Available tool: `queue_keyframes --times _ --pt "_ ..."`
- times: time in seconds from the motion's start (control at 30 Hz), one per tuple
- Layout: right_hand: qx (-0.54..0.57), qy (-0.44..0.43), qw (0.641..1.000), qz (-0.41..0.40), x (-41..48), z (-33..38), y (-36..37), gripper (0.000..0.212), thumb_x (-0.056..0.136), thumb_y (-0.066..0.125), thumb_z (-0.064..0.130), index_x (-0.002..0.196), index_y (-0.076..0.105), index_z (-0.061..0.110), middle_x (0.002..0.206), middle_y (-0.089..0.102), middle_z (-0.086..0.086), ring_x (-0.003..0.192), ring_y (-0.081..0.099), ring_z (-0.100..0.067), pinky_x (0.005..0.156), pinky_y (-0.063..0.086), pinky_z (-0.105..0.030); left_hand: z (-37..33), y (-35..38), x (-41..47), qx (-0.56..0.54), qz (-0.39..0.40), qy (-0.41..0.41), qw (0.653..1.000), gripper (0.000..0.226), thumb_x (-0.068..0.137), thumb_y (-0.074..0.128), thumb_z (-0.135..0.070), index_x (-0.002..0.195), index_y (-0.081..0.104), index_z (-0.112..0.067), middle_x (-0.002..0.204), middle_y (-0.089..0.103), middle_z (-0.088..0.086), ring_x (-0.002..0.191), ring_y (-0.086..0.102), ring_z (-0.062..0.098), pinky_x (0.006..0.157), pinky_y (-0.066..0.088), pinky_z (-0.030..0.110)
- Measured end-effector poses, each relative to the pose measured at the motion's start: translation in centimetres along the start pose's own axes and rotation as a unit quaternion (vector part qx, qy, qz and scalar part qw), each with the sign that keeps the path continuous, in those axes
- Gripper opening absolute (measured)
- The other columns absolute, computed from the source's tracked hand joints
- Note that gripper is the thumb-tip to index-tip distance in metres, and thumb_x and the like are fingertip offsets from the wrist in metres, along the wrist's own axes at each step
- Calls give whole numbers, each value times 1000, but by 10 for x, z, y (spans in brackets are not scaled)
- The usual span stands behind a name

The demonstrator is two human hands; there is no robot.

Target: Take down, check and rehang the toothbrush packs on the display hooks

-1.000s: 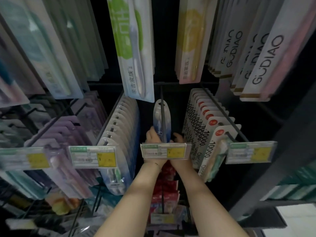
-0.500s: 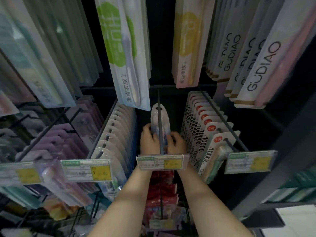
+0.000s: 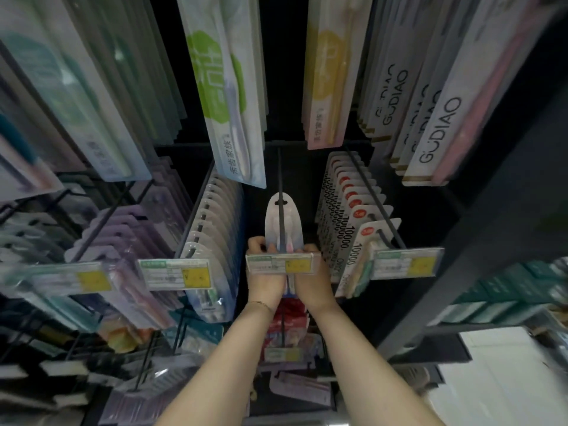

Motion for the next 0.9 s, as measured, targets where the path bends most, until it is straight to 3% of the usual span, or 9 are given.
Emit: queue_keyframes --times 0.1,0.17,0.23,0.37,0.43,0.53,0.63,0.77,0.9 --pt "-46 13 999 22 -21 2 -3 25 103 37 26 96 55 11 84 59 9 74 55 2 65 43 -17 -4 -9 -20 12 -5 -11 1000 25 94 44 2 81 46 -19 79 50 -3 81 51 12 65 41 6" --pt "-68 20 997 25 -29 8 -5 27 103 34 27 104 56 12 88 57 9 79 55 -2 68 41 -18 -4 -13 -28 19 -17 -6 1000 18 96 40 -4 88 53 -13 89 57 6 87 54 16 79 44 17" --pt "-58 30 997 33 -41 13 -7 24 104 34 28 110 55 17 92 56 11 80 52 2 71 39 -15 -4 -16 -38 31 -11 -14 999 19 99 39 -17 100 56 -8 98 59 8 93 55 17 81 41 23" --pt "-20 48 998 47 -67 20 -13 17 104 35 30 104 52 26 97 62 7 88 58 -2 77 45 -19 -15 -28 -62 -2 5 -30 1000 12 102 40 -18 108 50 -17 96 55 -10 86 50 -16 72 34 -1" --pt "-32 46 997 47 -77 24 -16 19 104 35 29 102 53 22 97 63 2 90 61 -10 81 49 -27 -17 -33 -69 2 11 -24 1000 9 101 40 -17 104 48 -18 99 58 -4 88 53 -10 73 38 5" --pt "-59 33 996 56 -90 27 -16 19 104 35 26 100 52 18 94 63 0 88 61 -16 76 48 -29 -15 -39 -78 13 12 -28 999 7 100 41 -16 98 45 -21 102 59 5 93 57 14 78 43 26" --pt "-75 28 995 64 -99 27 -14 20 104 35 26 103 51 14 93 63 -4 86 62 -18 74 47 -30 -21 -48 -91 32 17 -13 999 15 100 42 -16 92 42 -28 94 58 2 86 55 13 71 40 19" --pt "-83 20 994 64 -108 29 -8 24 104 34 23 113 51 8 93 59 3 78 57 -5 63 40 -7 -14 -57 -98 55 32 1 998 7 100 43 -24 96 41 -29 99 58 5 92 57 18 80 45 32" --pt "-67 28 995 66 -111 33 -4 22 104 34 22 108 52 9 86 57 8 77 55 3 61 39 -7 -16 -64 -92 68 49 4 996 3 100 43 -26 99 45 -24 98 57 5 91 56 17 81 47 35"
Point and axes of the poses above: each hand's wrist, its own x-axis towards the middle knuckle, its own y-axis out of the palm, z = x × y, the point moved 6 cm from there along x, towards the middle knuckle
